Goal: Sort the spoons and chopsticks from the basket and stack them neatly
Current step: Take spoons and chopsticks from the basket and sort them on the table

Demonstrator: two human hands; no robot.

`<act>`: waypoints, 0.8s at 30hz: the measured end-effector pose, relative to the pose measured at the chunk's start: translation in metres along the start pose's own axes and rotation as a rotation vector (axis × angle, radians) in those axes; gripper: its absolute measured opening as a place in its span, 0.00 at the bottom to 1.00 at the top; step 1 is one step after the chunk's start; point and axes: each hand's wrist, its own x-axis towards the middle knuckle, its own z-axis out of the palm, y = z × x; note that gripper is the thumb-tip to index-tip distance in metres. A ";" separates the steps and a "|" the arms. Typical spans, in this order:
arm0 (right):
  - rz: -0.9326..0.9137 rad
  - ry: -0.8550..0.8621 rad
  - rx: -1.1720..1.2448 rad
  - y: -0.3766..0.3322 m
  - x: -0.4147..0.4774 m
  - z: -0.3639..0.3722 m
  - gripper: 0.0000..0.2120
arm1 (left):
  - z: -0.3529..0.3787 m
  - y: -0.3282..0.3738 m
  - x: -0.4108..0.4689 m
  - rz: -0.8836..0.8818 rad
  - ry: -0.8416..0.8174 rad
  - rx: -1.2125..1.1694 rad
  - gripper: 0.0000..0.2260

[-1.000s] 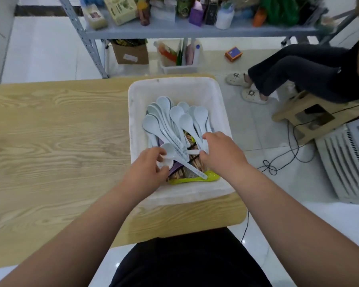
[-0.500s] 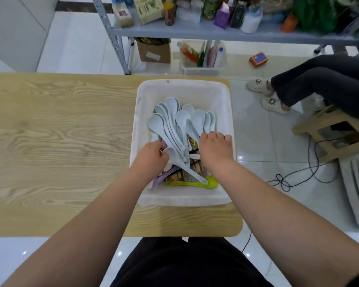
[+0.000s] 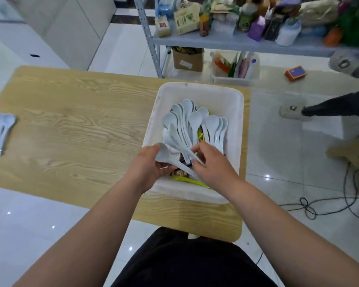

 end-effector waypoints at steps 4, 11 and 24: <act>-0.017 -0.204 0.148 -0.016 -0.016 0.029 0.10 | -0.023 -0.003 -0.029 0.004 0.105 -0.067 0.14; -0.068 -0.216 0.169 -0.067 -0.024 0.087 0.05 | -0.086 -0.026 -0.072 0.084 0.099 -0.288 0.06; -0.119 -0.411 0.064 -0.211 -0.049 0.292 0.07 | -0.311 -0.047 -0.122 0.207 0.191 -0.360 0.10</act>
